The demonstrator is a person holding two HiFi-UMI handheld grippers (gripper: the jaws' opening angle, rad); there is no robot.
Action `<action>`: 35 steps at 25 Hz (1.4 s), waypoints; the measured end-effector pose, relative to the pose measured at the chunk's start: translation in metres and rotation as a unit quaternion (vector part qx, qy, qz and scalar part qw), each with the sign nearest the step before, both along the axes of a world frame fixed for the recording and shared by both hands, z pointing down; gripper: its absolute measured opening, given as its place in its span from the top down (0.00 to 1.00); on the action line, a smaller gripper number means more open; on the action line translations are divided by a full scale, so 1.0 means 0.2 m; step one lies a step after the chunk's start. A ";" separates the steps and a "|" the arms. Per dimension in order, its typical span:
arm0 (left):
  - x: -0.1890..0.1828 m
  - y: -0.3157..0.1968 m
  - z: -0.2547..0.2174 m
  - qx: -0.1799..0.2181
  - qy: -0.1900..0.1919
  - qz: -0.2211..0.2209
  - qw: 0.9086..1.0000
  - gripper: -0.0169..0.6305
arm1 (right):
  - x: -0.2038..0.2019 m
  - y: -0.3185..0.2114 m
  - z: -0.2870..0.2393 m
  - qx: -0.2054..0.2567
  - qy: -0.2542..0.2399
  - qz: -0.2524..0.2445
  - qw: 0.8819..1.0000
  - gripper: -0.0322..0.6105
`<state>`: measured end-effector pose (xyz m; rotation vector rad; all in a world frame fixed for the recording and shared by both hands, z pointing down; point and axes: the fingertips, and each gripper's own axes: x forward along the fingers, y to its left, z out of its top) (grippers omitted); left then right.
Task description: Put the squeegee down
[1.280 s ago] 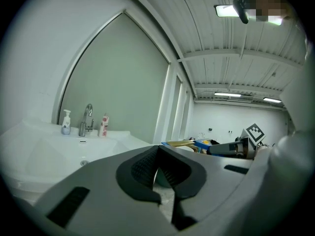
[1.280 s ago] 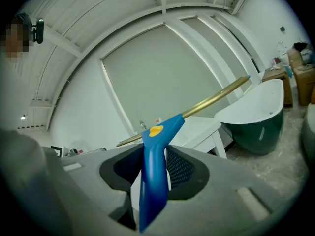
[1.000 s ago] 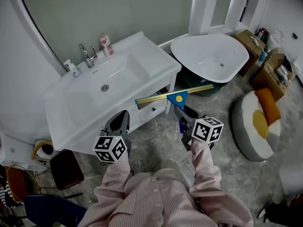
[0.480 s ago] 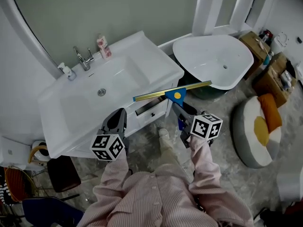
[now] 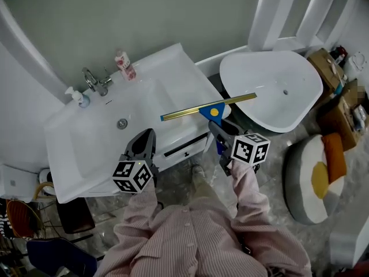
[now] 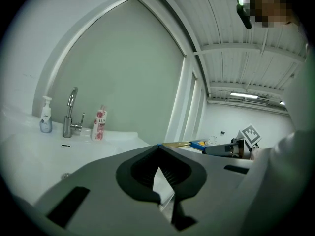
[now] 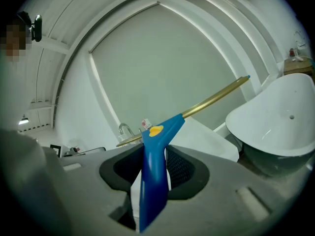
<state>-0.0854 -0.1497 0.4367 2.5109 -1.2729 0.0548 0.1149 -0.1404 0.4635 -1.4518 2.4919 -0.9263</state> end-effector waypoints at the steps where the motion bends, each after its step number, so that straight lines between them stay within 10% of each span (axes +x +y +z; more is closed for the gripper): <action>1: 0.02 -0.05 0.00 -0.002 0.002 -0.004 1.000 0.97 | 0.02 -0.06 0.00 -0.002 0.002 -0.005 1.000 0.73; 35: 0.10 -1.12 0.21 -0.076 0.015 -0.120 0.990 0.97 | -0.04 -1.50 0.20 -0.074 0.047 -0.138 0.987 0.73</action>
